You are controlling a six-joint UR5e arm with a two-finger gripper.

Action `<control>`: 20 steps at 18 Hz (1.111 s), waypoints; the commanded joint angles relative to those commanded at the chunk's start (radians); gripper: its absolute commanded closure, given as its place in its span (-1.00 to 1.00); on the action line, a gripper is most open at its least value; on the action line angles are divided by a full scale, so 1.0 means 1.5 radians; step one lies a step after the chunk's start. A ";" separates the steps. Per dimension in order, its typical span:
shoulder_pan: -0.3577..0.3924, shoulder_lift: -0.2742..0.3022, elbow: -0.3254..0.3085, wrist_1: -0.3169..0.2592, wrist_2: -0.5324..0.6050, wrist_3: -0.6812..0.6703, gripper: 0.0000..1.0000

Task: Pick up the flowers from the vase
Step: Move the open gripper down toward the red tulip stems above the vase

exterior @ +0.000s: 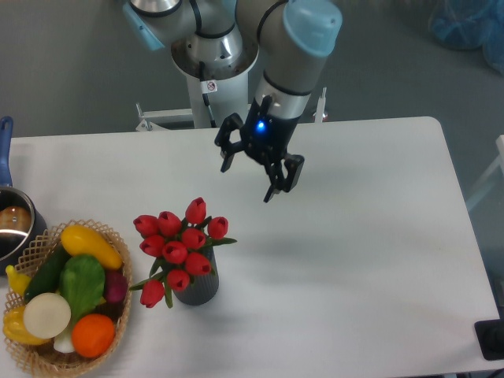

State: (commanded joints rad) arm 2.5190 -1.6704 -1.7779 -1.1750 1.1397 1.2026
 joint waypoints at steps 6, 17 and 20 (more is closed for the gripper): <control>-0.005 -0.003 0.002 -0.003 -0.034 -0.008 -1.00; 0.016 -0.021 0.005 0.062 -0.090 -0.003 -1.00; 0.016 -0.033 0.005 0.090 -0.111 -0.007 -1.00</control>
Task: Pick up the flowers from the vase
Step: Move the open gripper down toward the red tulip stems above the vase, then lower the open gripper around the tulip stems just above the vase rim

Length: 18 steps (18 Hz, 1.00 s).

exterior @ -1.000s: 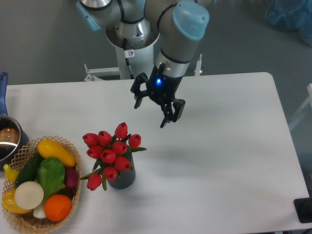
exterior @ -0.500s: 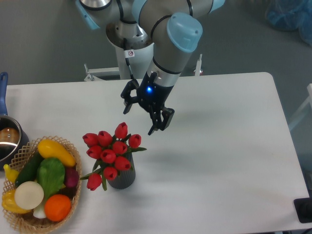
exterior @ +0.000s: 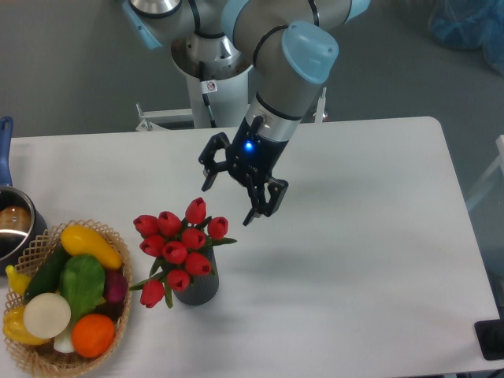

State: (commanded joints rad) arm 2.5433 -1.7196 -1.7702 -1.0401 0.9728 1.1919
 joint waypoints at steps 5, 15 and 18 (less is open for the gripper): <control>-0.004 -0.030 0.001 0.034 -0.029 0.001 -1.00; -0.018 -0.046 0.004 0.044 -0.060 0.005 -1.00; -0.019 -0.047 0.004 0.045 -0.075 0.006 -1.00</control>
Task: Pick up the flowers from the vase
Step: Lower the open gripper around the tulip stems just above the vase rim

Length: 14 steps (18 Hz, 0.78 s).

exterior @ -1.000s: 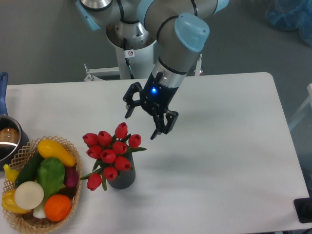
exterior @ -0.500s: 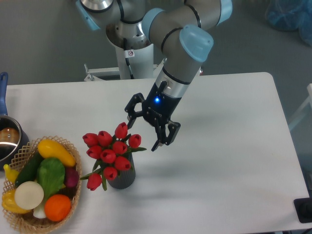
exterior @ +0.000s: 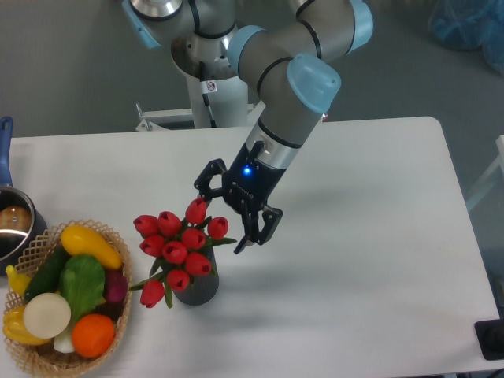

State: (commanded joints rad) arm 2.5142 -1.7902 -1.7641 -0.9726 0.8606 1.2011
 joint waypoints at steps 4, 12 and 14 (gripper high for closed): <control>-0.021 -0.005 0.005 0.003 -0.015 0.000 -1.00; -0.032 -0.016 0.002 0.005 -0.019 0.003 -1.00; -0.032 -0.019 0.002 0.005 -0.019 0.009 -1.00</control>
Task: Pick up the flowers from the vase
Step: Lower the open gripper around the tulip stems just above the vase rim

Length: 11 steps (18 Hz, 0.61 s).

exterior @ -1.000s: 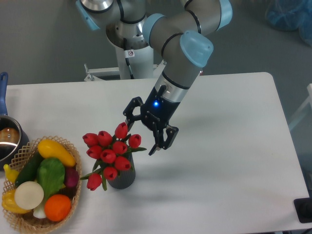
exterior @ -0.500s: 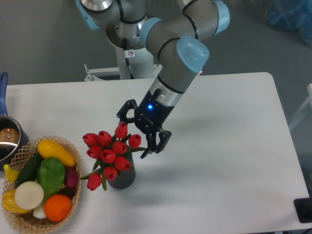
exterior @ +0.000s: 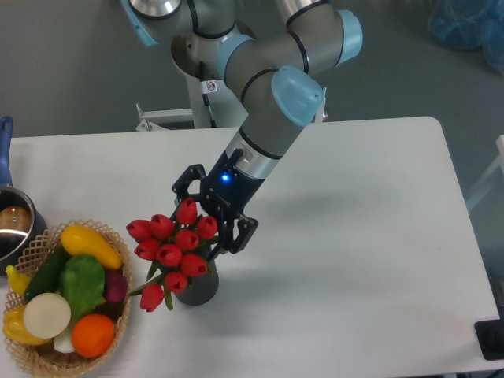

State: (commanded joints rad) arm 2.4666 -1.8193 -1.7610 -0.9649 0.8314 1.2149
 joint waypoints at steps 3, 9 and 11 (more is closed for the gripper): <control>0.006 0.000 -0.001 -0.001 -0.002 0.001 -1.00; 0.011 -0.002 -0.020 -0.003 -0.038 0.020 -1.00; 0.027 -0.002 -0.030 -0.004 -0.054 0.032 -1.00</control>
State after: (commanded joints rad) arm 2.5079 -1.8224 -1.8054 -0.9710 0.7502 1.2623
